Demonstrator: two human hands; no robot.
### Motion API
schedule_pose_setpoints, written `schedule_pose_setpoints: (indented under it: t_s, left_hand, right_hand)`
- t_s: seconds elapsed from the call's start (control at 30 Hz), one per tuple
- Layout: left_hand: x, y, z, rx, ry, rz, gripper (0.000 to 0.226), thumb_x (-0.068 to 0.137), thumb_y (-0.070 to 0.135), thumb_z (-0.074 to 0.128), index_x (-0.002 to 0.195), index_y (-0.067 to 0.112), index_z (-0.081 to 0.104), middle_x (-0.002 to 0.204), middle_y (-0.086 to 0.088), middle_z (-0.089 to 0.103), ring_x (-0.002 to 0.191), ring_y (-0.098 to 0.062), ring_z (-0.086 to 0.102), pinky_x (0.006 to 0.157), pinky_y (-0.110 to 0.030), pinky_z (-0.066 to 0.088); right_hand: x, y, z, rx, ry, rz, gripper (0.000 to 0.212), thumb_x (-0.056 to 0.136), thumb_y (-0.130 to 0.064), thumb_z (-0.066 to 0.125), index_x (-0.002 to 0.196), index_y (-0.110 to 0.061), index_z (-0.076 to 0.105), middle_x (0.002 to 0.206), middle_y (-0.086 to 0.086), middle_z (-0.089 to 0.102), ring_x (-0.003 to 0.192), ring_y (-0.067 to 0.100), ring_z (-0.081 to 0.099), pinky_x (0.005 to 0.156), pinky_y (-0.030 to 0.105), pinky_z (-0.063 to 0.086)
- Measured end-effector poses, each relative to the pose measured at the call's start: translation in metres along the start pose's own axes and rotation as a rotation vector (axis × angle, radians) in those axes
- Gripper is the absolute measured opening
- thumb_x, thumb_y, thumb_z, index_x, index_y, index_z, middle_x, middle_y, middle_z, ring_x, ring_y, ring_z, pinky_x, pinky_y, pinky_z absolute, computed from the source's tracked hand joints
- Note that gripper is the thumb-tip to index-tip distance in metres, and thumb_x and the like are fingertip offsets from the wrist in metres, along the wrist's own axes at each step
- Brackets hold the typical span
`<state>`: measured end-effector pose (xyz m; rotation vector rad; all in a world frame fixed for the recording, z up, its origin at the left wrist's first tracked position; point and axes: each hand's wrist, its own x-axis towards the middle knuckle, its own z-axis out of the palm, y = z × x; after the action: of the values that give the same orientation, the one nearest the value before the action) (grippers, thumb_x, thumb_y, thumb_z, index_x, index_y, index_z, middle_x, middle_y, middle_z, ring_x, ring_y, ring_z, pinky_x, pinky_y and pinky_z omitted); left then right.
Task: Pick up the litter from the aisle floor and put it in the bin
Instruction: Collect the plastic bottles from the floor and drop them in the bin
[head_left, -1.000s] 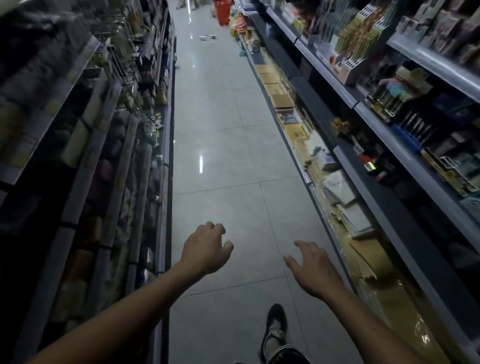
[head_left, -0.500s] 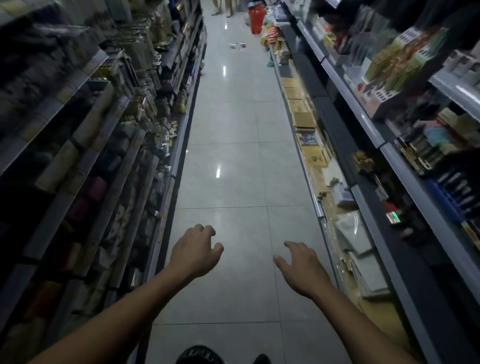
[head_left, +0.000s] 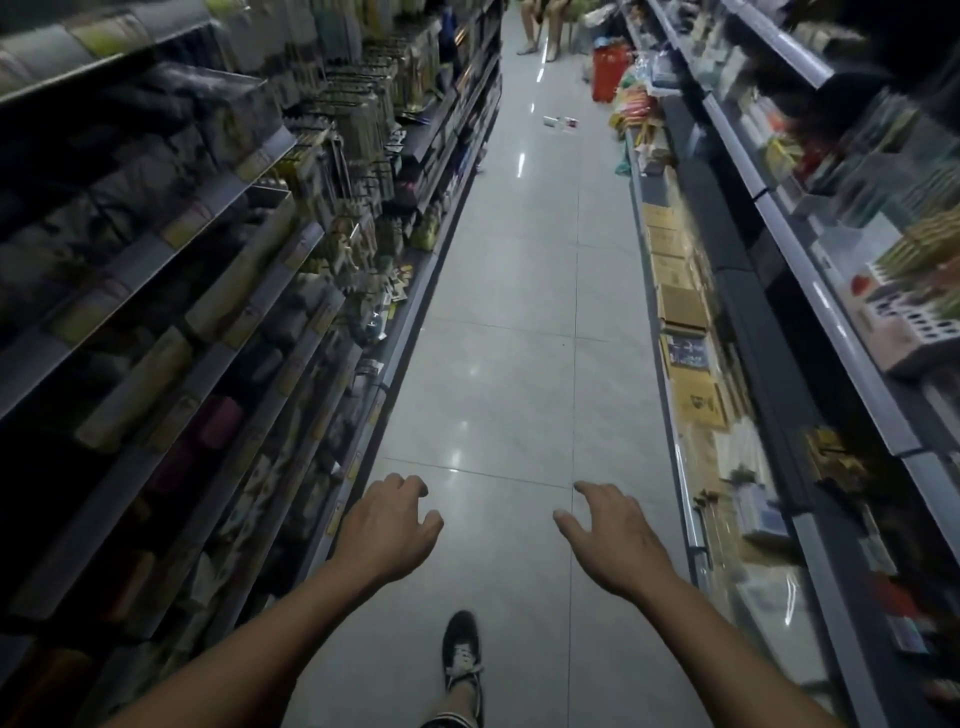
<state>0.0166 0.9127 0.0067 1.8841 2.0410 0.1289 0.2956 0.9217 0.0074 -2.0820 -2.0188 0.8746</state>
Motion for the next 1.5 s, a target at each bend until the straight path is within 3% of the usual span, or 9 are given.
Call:
schedule_pose_setpoints:
  t_s: [0.37,0.87,1.2,1.5]
  left_hand:
    - [0.204,0.012,-0.056,-0.024,-0.013,0.110,0.046,0.093,0.047,0.047,0.132,0.025,0.056,0.127,0.004,0.058,0.117,-0.018,0.052,0.088,-0.037,0.049]
    - [0.431,0.114,-0.066,0.053,-0.084,0.240,0.045,0.093,0.045,0.047,0.132,0.024,0.056,0.128,0.005,0.058,0.116,-0.017,0.053,0.085,-0.035,0.048]
    - [0.577,0.166,-0.086,0.036,-0.049,0.146,0.046,0.091,0.046,0.047,0.130,0.025,0.057,0.124,0.005,0.058,0.113,-0.016,0.054,0.084,-0.035,0.048]
    - [0.682,0.153,-0.108,0.002,0.012,-0.017,0.045,0.090,0.046,0.048,0.129,0.025,0.058,0.126,0.006,0.059,0.114,-0.016,0.055,0.084,-0.034,0.048]
  right_hand:
    - [0.132,-0.037,-0.040,0.028,0.043,0.122,0.062,0.100,-0.057,0.042,0.152,-0.025,0.036,0.153,-0.005,0.040,0.141,0.017,0.032,0.109,0.037,0.039]
    - [0.311,0.014,-0.115,0.132,0.107,0.242,0.064,0.099,-0.058,0.040,0.154,-0.025,0.035,0.154,-0.006,0.039,0.141,0.017,0.031,0.110,0.036,0.036]
    - [0.501,0.032,-0.205,0.112,0.072,0.169,0.062,0.100,-0.057,0.041,0.153,-0.024,0.036,0.154,-0.004,0.039,0.141,0.018,0.031,0.109,0.037,0.036]
    - [0.657,0.005,-0.252,0.025,0.001,0.033,0.062,0.099,-0.057,0.042,0.151,-0.024,0.038,0.153,-0.002,0.041,0.141,0.021,0.033,0.108,0.040,0.040]
